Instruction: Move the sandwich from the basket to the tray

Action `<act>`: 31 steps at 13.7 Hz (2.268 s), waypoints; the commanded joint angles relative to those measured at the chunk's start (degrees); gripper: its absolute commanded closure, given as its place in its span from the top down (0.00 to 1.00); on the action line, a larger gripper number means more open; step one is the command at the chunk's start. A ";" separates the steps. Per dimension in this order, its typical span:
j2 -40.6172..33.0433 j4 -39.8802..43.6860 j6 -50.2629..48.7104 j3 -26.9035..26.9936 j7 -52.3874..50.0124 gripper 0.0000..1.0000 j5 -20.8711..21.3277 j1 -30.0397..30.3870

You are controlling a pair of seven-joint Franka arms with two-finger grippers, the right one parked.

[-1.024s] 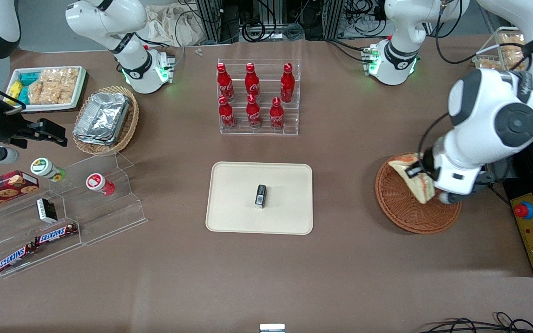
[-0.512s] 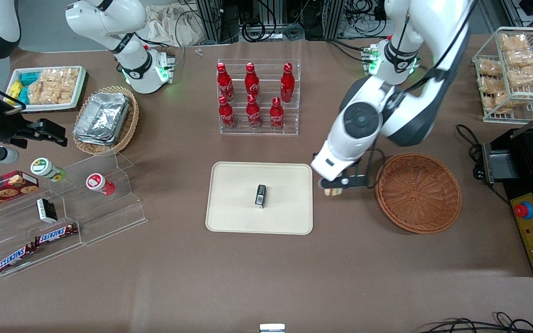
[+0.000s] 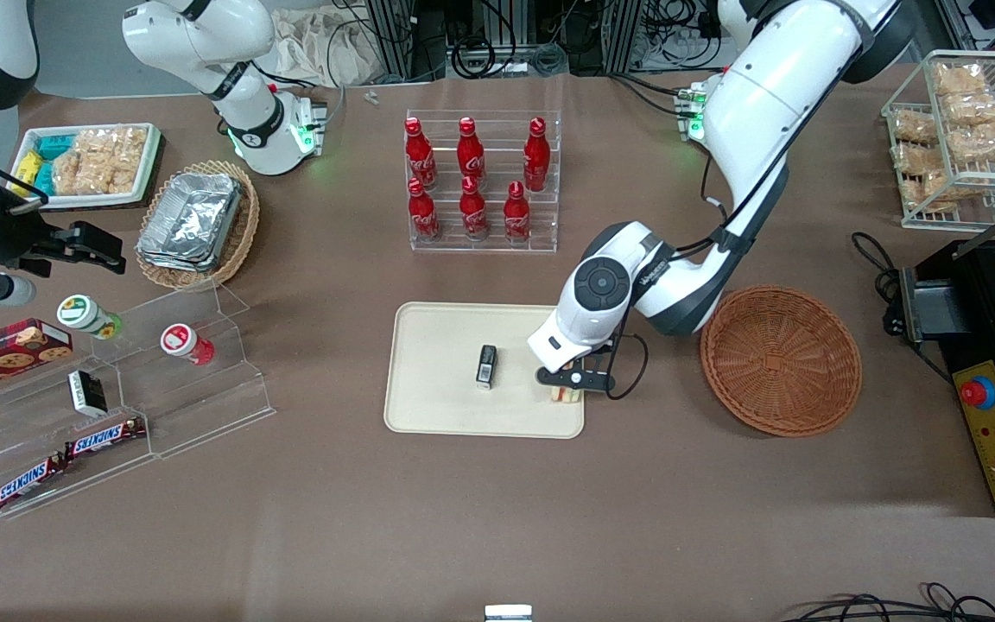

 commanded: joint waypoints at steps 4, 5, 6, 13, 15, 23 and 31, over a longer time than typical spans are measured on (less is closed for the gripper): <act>0.10 2.01 0.32 0.47 -2.45 1.00 1.31 -0.43; -1.56 1.83 -0.03 0.47 -2.71 1.00 1.31 -0.25; -3.58 2.01 -1.16 0.55 -3.67 1.00 0.53 -0.16; -15.80 11.22 -25.40 0.29 3.13 1.00 -5.88 9.32; -19.05 12.73 -32.34 0.38 8.25 1.00 -8.09 13.27; -33.81 12.73 -48.71 8.36 22.23 1.00 -13.80 19.88; -38.05 13.79 -54.17 17.34 25.75 1.00 -15.30 14.78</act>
